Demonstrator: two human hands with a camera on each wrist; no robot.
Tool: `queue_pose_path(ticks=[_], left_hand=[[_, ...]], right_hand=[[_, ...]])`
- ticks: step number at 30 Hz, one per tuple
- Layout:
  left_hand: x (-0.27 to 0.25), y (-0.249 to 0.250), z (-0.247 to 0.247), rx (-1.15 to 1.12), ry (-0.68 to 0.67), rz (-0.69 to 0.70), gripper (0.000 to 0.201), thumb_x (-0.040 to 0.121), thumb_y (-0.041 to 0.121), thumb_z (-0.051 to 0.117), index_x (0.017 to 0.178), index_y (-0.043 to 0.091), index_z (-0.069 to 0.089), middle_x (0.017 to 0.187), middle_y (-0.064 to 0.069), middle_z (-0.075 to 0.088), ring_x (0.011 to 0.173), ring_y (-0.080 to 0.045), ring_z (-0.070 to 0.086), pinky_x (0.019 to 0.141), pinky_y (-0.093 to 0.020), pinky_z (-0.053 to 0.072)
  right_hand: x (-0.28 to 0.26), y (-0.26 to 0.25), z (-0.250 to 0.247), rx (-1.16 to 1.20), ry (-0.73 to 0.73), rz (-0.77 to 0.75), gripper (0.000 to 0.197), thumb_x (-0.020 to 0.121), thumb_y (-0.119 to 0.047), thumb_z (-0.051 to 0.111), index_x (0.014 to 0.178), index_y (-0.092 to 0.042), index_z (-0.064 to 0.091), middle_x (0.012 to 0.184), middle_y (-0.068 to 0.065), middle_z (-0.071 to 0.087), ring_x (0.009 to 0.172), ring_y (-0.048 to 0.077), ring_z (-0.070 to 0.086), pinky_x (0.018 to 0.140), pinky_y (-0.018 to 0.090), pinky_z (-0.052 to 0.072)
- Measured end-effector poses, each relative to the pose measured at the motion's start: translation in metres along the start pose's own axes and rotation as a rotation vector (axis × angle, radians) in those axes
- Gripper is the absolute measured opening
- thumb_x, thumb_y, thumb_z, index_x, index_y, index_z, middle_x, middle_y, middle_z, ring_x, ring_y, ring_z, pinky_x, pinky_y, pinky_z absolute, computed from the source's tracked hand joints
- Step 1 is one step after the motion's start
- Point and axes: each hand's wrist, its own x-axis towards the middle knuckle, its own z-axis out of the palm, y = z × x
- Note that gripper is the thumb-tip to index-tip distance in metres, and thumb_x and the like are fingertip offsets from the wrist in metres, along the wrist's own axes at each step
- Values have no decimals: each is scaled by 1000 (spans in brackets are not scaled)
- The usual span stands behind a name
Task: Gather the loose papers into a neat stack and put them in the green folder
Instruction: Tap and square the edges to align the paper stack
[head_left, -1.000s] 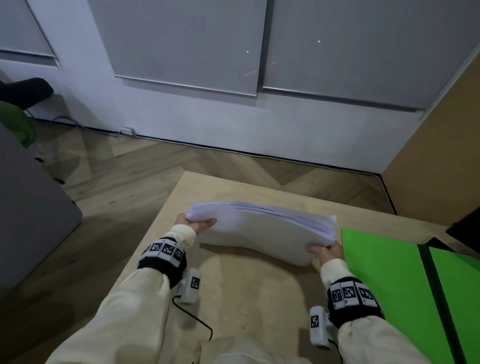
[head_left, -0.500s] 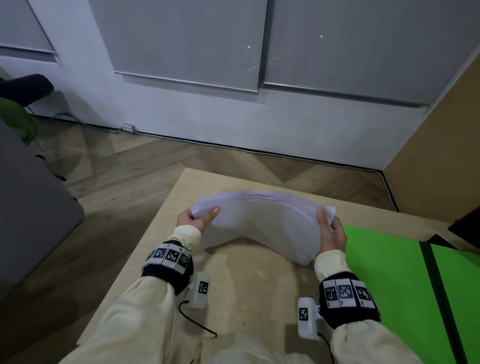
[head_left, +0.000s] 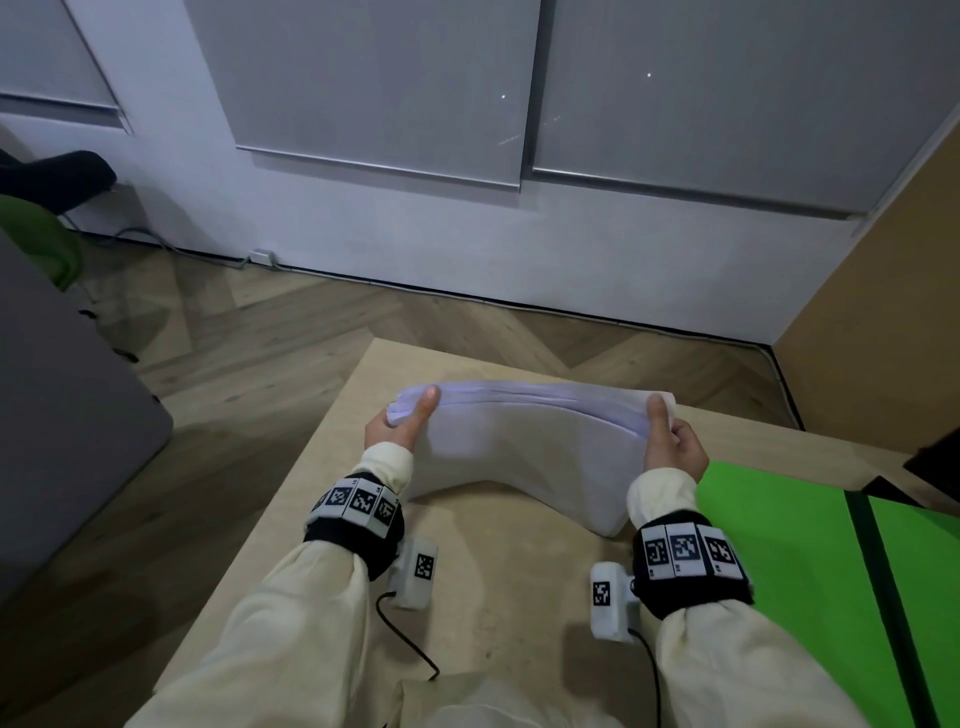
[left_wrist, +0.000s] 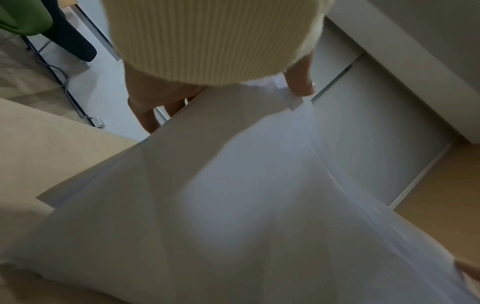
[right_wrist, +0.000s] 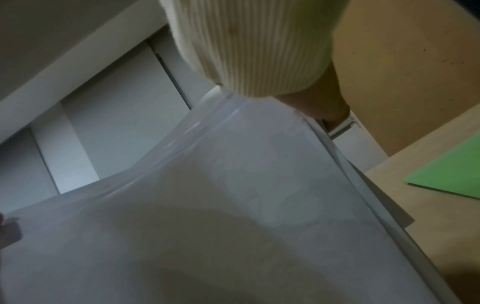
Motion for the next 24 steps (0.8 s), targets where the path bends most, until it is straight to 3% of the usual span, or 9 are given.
queue_pose_path(ticks=[5,7,9,10,14,17,19,21,24], left_hand=[[2,1,3,-28,37,-1,28,77,36,72,65,16,57,78,-6,58,83,-18,51,77,-26,39],[3,-1,4,-34,37,-3,31,77,36,72,81,7,65,75,-3,56,84,-18,51,78,-26,39],[5,-3,2,-43,56,-1,51,75,38,73,102,-5,65,85,-6,56,86,-18,50,81,-28,42],[6,-3,2,-40,55,-6,56,75,39,73,105,-7,64,88,-7,56,87,-18,51,85,-30,44],[7,-1,2,-11,49,-22,32,75,39,73,75,10,60,85,-8,56,84,-19,51,80,-27,42],[7,1,5,-29,62,-21,33,75,38,73,66,13,54,70,-2,54,82,-19,50,78,-25,38],[6,2,6,-31,65,-21,32,75,38,73,64,15,54,64,3,51,81,-18,50,77,-24,38],[8,3,7,-31,65,-11,34,74,40,73,80,9,62,74,-2,59,84,-20,53,78,-24,38],[10,1,9,-4,121,3,66,69,49,74,113,2,60,113,-13,64,103,-27,59,91,-29,44]], right_hand=[[-1,-5,7,10,24,-2,52,73,-47,70,47,-14,39,40,-5,36,49,10,28,44,15,30],[-1,-9,11,11,40,8,56,72,-47,71,44,-16,33,34,-4,34,48,11,25,47,20,28],[-1,-10,12,-16,63,17,56,70,-46,73,45,-17,32,41,-4,33,48,12,26,48,22,28],[0,-9,13,-24,73,16,54,70,-46,73,46,-17,34,47,-3,35,49,12,28,49,22,30],[2,-6,14,-39,55,-40,47,70,-44,73,50,-17,40,60,1,45,56,12,37,59,24,37],[6,-1,13,-102,43,-95,31,73,-39,71,61,-17,51,85,7,59,77,17,49,76,28,44],[11,4,10,-138,55,-96,21,77,-29,68,65,-19,54,94,7,59,85,18,50,81,28,43],[14,9,7,-117,49,-84,22,80,-23,63,62,-24,52,98,6,57,91,20,51,81,27,41],[12,13,2,-77,-28,-84,19,85,-27,62,69,-26,51,97,5,56,91,18,50,81,25,40]])
